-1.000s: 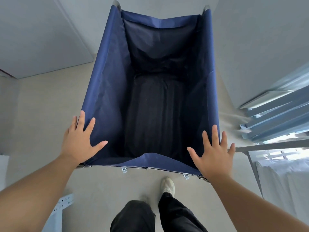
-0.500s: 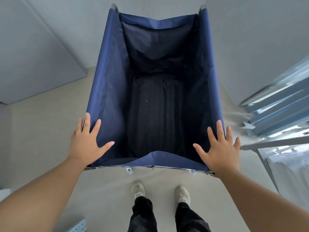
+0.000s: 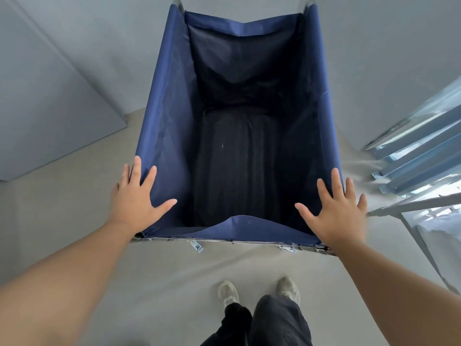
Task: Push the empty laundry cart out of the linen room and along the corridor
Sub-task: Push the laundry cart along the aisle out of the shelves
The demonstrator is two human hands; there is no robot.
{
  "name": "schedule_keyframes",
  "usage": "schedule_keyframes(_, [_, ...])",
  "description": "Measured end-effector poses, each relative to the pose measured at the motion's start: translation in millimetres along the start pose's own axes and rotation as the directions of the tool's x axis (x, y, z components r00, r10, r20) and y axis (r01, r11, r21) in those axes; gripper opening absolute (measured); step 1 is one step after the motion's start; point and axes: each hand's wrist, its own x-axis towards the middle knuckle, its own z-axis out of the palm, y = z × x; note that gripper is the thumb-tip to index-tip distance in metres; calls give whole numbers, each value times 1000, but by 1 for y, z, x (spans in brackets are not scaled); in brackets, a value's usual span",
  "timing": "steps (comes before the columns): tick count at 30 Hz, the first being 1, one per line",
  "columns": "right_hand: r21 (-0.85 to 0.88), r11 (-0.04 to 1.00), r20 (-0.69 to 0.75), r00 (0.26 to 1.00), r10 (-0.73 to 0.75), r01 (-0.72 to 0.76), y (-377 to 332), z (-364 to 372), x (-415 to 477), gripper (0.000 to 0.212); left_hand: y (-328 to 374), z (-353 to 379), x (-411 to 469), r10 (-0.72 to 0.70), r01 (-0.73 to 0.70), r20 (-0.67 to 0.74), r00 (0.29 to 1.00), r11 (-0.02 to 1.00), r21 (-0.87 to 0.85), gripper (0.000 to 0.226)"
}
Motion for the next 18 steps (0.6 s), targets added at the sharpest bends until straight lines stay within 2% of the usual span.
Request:
schedule_keyframes(11, [16,999,-12,999,38,-38,-48,-3,19,84,-45,-2,55,74,-74,-38,997,997,10,104])
schedule_keyframes(18, [7,997,28,997,75,-76,-74,-7,32,85,-64,-9,86,105,-105,-28,994,994,23,100])
